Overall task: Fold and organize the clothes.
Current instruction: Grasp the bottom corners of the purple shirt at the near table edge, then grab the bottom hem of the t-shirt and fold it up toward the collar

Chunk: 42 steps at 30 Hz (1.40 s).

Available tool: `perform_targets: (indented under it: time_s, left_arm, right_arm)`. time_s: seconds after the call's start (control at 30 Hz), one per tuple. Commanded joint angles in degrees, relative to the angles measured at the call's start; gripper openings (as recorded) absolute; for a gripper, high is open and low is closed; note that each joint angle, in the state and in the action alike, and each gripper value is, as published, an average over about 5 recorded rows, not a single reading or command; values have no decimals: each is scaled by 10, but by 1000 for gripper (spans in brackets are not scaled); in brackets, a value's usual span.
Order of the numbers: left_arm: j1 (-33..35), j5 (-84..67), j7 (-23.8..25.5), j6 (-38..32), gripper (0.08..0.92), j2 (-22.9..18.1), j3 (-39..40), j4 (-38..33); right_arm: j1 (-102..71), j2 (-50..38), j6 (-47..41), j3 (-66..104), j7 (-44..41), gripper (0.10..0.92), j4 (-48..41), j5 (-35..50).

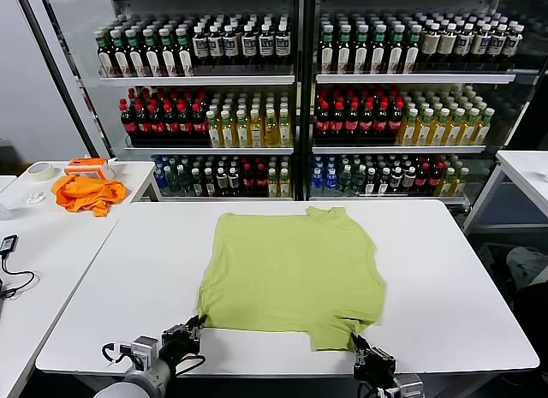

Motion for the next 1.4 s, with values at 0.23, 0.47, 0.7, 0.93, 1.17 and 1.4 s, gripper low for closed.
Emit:
perform_targets:
  time_s: [0.23, 0.47, 0.7, 0.93, 1.17, 1.4]
  left_arm:
    - [31, -25, 22, -28, 84, 19, -19, -54]
    - [82, -35, 22, -27, 84, 38, -72, -96]
    - [150, -32, 19, -26, 84, 51, -113, -124]
    - [198, -29, 18, -18, 84, 57, -143, -138]
    - [215, -7, 16, -21, 84, 58, -151, -158]
    - [78, -20, 30, -67, 84, 72, -103, -71]
  right_arm:
    - [-60, -34, 3, 41, -26, 110, 97, 17]
    - [-124, -51, -5, 67, -25, 110, 134, 13]
    - [-169, -52, -6, 67, -25, 110, 165, -13]
    - [-186, -53, -11, 69, -24, 110, 186, -17]
    - [-113, -57, -12, 58, -19, 110, 152, -5]
    - [-3, -68, -40, 51, -17, 110, 89, 31]
